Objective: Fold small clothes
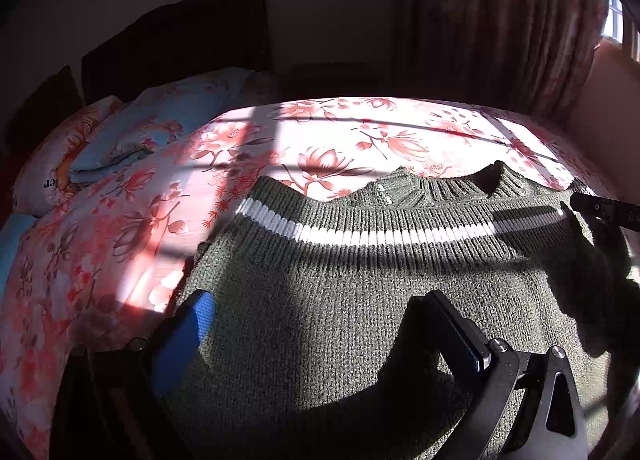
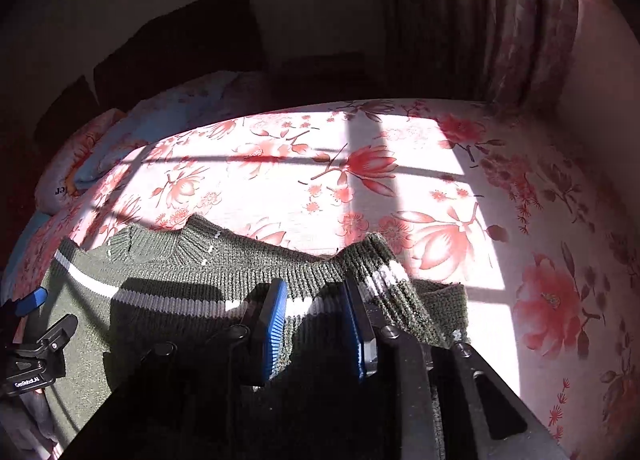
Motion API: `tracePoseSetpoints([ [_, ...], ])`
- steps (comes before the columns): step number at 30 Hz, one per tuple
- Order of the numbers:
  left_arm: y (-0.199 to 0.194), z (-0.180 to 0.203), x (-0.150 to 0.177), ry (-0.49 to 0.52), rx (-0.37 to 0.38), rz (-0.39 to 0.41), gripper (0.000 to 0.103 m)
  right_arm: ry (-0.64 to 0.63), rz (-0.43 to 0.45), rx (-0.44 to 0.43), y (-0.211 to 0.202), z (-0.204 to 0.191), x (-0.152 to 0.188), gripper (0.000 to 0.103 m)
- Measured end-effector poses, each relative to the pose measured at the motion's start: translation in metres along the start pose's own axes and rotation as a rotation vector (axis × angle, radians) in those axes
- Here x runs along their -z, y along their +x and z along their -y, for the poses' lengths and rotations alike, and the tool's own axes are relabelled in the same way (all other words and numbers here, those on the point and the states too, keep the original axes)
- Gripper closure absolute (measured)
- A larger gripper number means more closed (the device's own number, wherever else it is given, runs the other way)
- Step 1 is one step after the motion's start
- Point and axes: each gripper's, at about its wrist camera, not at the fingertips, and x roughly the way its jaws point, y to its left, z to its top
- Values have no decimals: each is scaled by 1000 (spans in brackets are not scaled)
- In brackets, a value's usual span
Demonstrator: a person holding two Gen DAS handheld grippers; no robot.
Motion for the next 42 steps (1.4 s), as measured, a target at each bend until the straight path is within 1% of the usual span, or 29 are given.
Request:
tracePoseSetpoints([
  [2, 0, 0, 0, 0, 0, -1, 0, -62, 28, 38, -13, -17, 9, 73],
  [3, 0, 0, 0, -3, -1, -2, 0, -94, 44, 19, -21, -29, 14, 73],
  [4, 0, 0, 0, -3, -1, -2, 0, -127, 51, -24, -27, -42, 21, 72],
  [6, -1, 0, 0, -4, -5, -1, 0, -240, 38, -99, -37, -78, 38, 72],
  [8, -2, 0, 1, -5, -9, 0, 0, -368, 0, -122, -38, -109, 58, 72],
  [9, -2, 0, 1, -6, -8, -1, 0, -411, -21, -116, -35, -118, 66, 72],
  [10, -2, -1, 2, -8, -4, -2, 0, -436, 2, -93, -35, -120, 73, 72],
  [11, -3, -2, 3, -11, 1, -2, 0, -426, 21, -96, -37, -114, 76, 71],
  [14, -5, -3, 7, -15, 6, 1, 0, -292, 29, -146, -45, -68, 75, 72],
  [15, -7, -2, 8, -15, 4, 0, 0, -266, 26, -156, -48, -54, 74, 75],
  [16, -9, -2, 10, -16, -1, 2, 0, -237, 14, -158, -52, -41, 73, 84],
  [17, -11, -2, 11, -20, -8, 1, 0, -208, 2, -144, -56, -30, 71, 90],
  [19, -23, 0, 17, -43, -13, -1, 0, -187, 3, -74, -66, -20, 71, 90],
  [20, -30, 1, 22, -55, 9, 0, 0, -183, -1, -62, -72, -19, 73, 86],
  [21, -38, 4, 27, -65, 45, -2, 0, -182, 4, -50, -78, -22, 76, 85],
  [22, -47, 8, 33, -68, 80, -3, 0, -193, 12, -60, -84, -28, 80, 80],
  [23, -56, 13, 39, -57, 101, 2, 0, -219, 16, -92, -89, -38, 86, 79],
  [24, -63, 20, 46, -37, 104, 5, 0, -252, 22, -123, -93, -49, 93, 79],
  [26, -71, 34, 61, 22, 98, -13, 0, -322, 31, -160, -96, -78, 106, 79],
  [28, -76, 47, 79, 92, 74, -25, 0, -404, -1, -184, -90, -104, 121, 79],
  [30, -82, 51, 97, 139, 37, -15, 0, -488, -34, -142, -82, -119, 136, 79],
  [31, -84, 49, 103, 147, 28, -11, 0, -522, -28, -121, -81, -119, 142, 78],
  [32, -86, 43, 107, 136, 36, -6, 0, -527, -23, -133, -83, -114, 144, 78],
  [34, -84, 24, 111, 86, 63, -22, 0, -468, -56, -152, -85, -93, 142, 79],
  [36, -83, 10, 113, 42, 102, -34, 0, -407, -66, -126, -92, -64, 142, 79],
  [37, -84, 8, 114, 43, 109, -39, 0, -377, -71, -116, -96, -49, 142, 79],
  [40, -90, 13, 114, 66, 80, -52, 0, -304, -67, -47, -116, -16, 146, 78],
  [41, -93, 13, 113, 54, 77, -46, 0, -275, -66, -35, -125, -5, 149, 78],
  [42, -98, 11, 112, 35, 83, -27, 0, -235, -71, -47, -132, 4, 152, 77],
])
